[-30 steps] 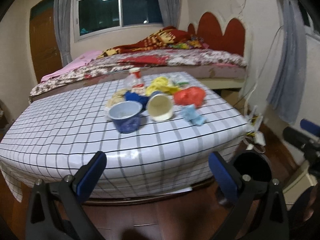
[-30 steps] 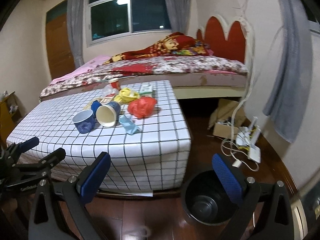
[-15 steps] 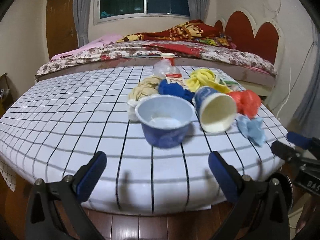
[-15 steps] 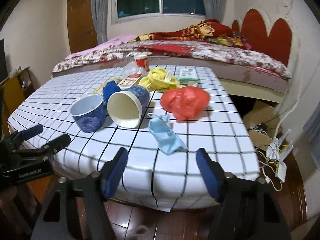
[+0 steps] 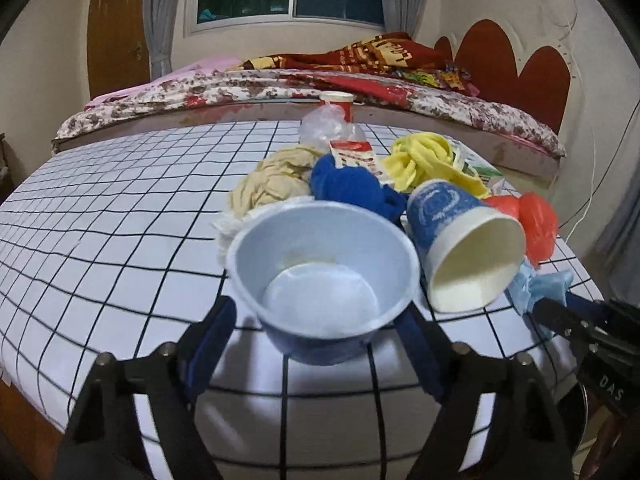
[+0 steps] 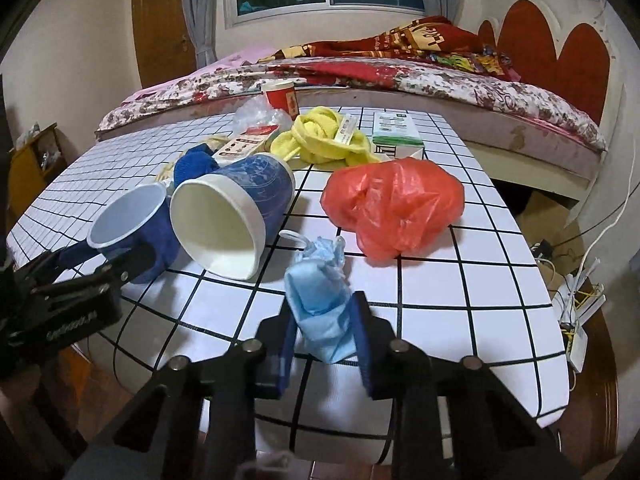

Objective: Collect trash
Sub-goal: 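Grasp the blue cup with the left tool while the right tool grasps the light blue glove, then carry the blue cup and glove over the black bin and open both tools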

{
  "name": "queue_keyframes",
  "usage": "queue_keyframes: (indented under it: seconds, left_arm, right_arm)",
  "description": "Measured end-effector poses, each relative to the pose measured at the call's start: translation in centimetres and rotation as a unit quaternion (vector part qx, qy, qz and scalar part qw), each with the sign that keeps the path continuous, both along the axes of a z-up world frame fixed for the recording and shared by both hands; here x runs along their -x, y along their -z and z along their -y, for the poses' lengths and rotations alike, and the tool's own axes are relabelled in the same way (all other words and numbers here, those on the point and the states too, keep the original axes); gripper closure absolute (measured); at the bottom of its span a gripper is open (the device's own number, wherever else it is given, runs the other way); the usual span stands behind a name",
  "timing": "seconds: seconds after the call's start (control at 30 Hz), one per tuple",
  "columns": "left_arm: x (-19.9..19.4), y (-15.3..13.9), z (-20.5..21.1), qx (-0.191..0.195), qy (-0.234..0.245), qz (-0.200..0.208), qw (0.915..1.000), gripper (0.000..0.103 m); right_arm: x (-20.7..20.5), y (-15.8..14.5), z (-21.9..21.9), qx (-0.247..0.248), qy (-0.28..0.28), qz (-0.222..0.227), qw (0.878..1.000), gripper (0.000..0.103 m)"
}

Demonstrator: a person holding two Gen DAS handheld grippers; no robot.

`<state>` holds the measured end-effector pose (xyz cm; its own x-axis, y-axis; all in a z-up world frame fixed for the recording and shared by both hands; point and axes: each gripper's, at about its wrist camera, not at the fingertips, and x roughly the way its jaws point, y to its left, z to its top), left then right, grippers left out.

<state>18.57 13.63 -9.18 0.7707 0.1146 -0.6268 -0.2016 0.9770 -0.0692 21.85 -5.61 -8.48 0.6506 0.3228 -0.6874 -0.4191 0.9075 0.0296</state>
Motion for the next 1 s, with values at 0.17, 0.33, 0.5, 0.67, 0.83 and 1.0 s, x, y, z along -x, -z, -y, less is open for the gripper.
queue_keyframes:
  seconds: [0.17, 0.33, 0.5, 0.67, 0.83, 1.0]
  left_arm:
    - [0.3, -0.2, -0.1, 0.001, 0.009, 0.009, 0.9999, 0.029]
    - [1.5, -0.9, 0.1, -0.005, 0.014, 0.029, 0.9995, 0.029]
    - [0.8, -0.3, 0.4, -0.013, 0.017, 0.018, 0.9996, 0.029]
    - [1.1, -0.9, 0.2, -0.019, -0.009, 0.043, 0.9988, 0.001]
    - [-0.2, -0.6, 0.2, -0.019, -0.004, 0.032, 0.9993, 0.003]
    - [-0.6, 0.4, -0.2, -0.002, 0.002, 0.018, 0.9998, 0.024]
  right_arm:
    - [-0.1, 0.0, 0.4, -0.006, -0.005, 0.000, 1.000, 0.087]
    - [0.2, -0.4, 1.1, -0.014, -0.005, 0.007, 1.000, 0.089]
    - [0.1, -0.6, 1.3, -0.014, -0.005, 0.005, 1.000, 0.089]
    - [-0.1, -0.2, 0.9, 0.001, -0.011, 0.004, 1.000, 0.067]
    - [-0.7, 0.0, 0.3, 0.007, -0.015, 0.013, 1.000, 0.029]
    - [-1.2, 0.3, 0.3, 0.010, -0.012, 0.004, 1.000, 0.065]
